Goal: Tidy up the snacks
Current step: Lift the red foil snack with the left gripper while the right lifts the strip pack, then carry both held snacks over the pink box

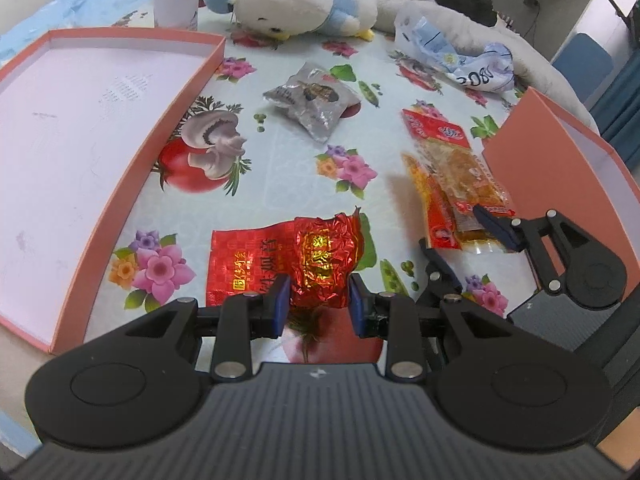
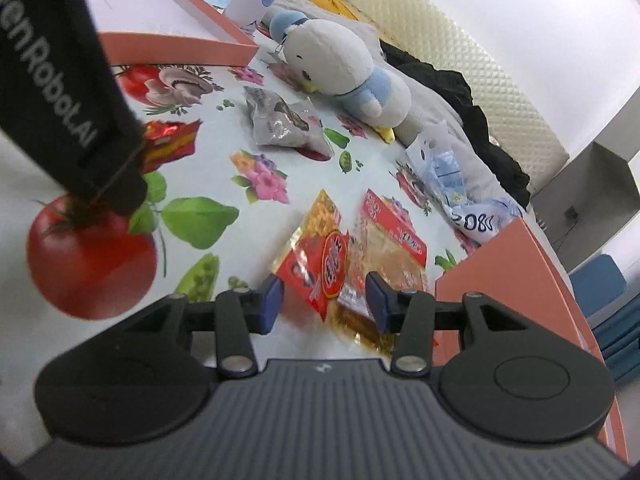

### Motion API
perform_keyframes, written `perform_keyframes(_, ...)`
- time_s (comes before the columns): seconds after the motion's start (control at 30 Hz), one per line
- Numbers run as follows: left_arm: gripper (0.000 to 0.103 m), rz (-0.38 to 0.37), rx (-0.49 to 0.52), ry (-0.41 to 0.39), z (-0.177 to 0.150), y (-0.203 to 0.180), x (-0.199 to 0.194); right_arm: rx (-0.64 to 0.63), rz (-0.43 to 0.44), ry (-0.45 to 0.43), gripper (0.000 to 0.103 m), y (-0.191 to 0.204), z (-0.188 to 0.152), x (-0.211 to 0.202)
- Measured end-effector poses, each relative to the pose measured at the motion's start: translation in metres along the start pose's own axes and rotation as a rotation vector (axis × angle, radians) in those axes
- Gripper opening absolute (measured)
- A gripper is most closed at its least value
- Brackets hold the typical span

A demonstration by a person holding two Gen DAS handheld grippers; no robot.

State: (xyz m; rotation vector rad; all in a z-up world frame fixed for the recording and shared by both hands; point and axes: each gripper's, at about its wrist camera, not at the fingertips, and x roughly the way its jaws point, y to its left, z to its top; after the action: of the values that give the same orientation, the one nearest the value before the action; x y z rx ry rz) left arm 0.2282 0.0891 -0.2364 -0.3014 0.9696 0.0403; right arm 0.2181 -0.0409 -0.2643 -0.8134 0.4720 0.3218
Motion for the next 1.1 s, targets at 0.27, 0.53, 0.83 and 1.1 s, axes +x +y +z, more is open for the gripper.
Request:
perform_keyframes(0.27,0.035,-0.023,-0.04,0.015,0.002,0.011,0.012,0.035,0.053,0.015,0.009,-0.001,0.002,0.013)
perform_keyframes(0.53,0.035,-0.036,-0.053,-0.012,0.008,0.015,-0.002,0.331,0.17,0.048,0.003,-0.05,0.008,-0.005)
perform_keyframes(0.83,0.035,-0.067,-0.038,-0.098,0.021,-0.003,-0.054,0.62,0.299,-0.018,0.003,-0.108,0.01,-0.066)
perform_keyframes(1.1,0.035,-0.105,-0.005,-0.138,0.012,-0.032,-0.09,0.749,0.347,-0.08,0.003,-0.139,0.001,-0.111)
